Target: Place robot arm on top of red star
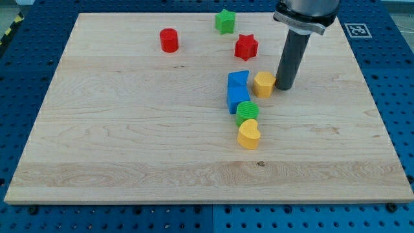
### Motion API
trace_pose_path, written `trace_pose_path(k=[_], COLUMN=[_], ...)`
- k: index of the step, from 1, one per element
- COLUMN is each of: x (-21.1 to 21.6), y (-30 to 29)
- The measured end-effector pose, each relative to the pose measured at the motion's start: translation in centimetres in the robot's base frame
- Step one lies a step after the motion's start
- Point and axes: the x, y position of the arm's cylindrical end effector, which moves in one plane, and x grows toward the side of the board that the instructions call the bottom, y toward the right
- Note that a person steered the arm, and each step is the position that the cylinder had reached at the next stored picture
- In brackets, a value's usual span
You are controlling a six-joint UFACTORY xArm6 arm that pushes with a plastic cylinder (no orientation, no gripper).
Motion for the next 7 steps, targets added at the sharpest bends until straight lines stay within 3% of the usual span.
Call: trace_pose_path(k=[6, 7], x=[-2.4, -4.8], y=[2.5, 3.4])
